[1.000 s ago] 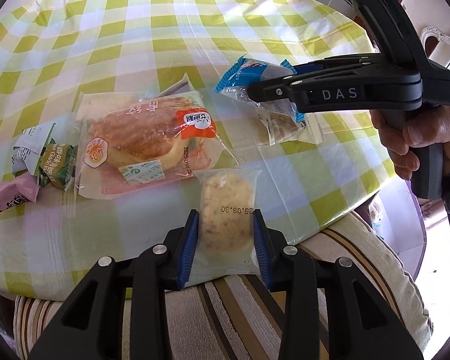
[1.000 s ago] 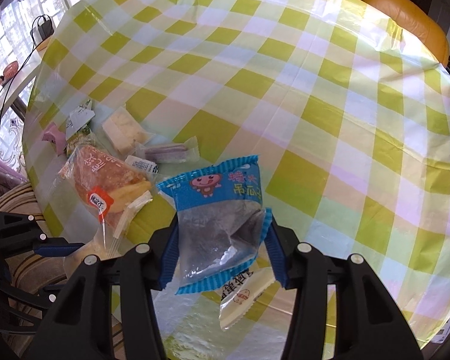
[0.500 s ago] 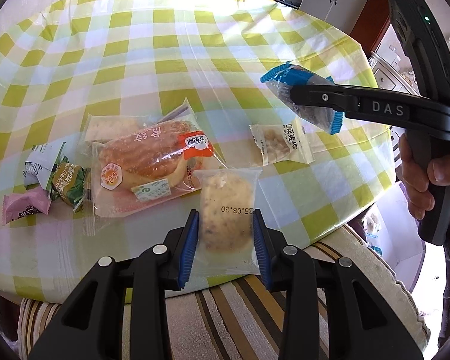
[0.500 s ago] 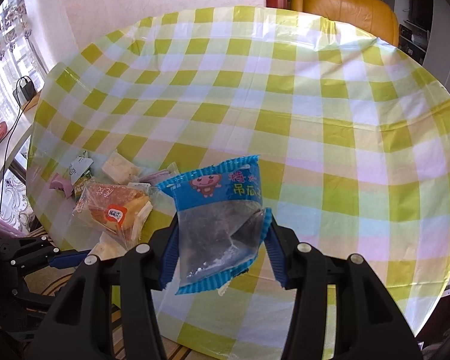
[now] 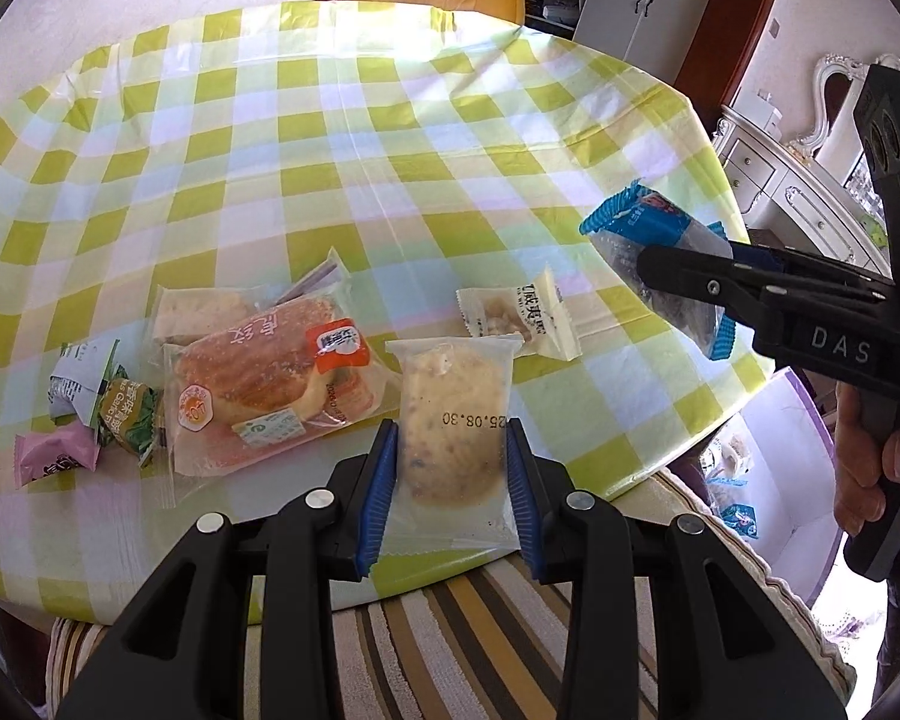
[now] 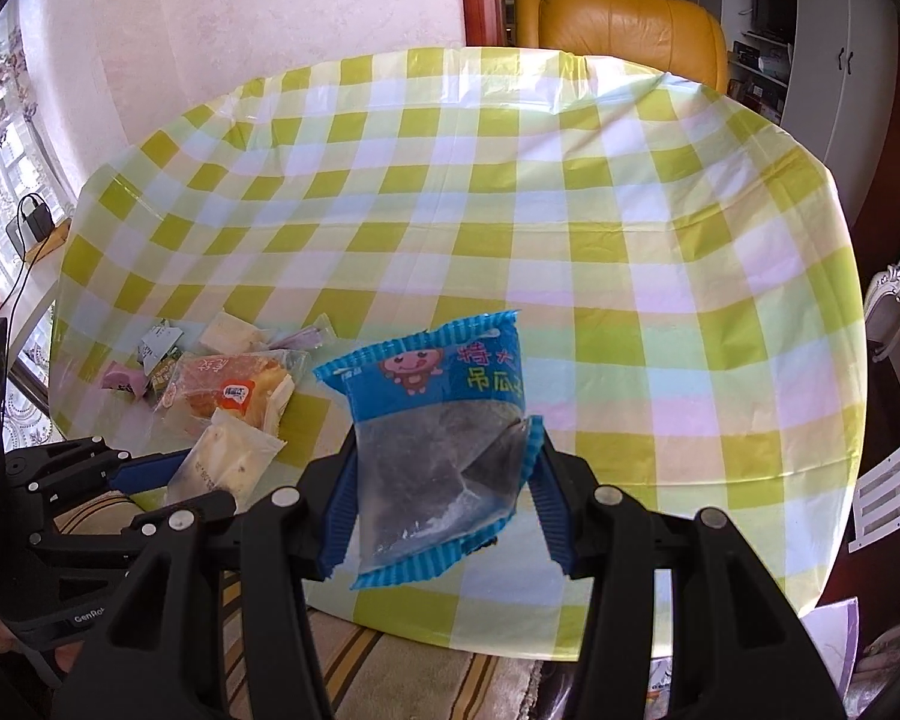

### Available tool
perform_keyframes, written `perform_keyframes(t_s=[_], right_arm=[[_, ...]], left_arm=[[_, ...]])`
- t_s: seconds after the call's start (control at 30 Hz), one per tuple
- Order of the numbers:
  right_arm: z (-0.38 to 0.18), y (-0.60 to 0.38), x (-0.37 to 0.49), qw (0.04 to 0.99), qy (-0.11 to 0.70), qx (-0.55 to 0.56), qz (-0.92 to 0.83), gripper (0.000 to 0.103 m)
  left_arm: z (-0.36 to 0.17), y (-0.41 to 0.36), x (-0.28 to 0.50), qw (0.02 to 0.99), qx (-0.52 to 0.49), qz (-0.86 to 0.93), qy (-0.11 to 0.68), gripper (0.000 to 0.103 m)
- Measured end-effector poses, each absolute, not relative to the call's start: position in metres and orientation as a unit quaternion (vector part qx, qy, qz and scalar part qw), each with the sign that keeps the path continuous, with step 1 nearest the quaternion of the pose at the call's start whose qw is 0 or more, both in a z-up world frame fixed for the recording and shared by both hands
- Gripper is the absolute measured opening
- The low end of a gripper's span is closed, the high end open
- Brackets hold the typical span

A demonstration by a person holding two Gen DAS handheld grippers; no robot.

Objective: Organize snacks
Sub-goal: 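Carry the blue bag and bun bag toward the white box, then lower both snacks into the white box and open both tools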

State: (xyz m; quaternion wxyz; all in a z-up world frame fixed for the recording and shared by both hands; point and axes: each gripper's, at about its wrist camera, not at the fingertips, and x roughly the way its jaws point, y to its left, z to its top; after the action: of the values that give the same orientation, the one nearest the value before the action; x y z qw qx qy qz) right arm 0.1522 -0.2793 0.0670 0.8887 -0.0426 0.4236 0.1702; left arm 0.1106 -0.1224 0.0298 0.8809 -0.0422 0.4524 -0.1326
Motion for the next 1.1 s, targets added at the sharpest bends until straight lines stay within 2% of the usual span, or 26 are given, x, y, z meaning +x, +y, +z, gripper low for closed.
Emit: perform_keyframes(t_s=[1.1], right_arm=[[0.031, -0.440, 0.070, 0.893, 0.447, 0.057, 0.012, 0.051]], left_arm=[[0.031, -0.245, 0.107, 0.843, 0.005, -0.253, 0.474, 0.035]])
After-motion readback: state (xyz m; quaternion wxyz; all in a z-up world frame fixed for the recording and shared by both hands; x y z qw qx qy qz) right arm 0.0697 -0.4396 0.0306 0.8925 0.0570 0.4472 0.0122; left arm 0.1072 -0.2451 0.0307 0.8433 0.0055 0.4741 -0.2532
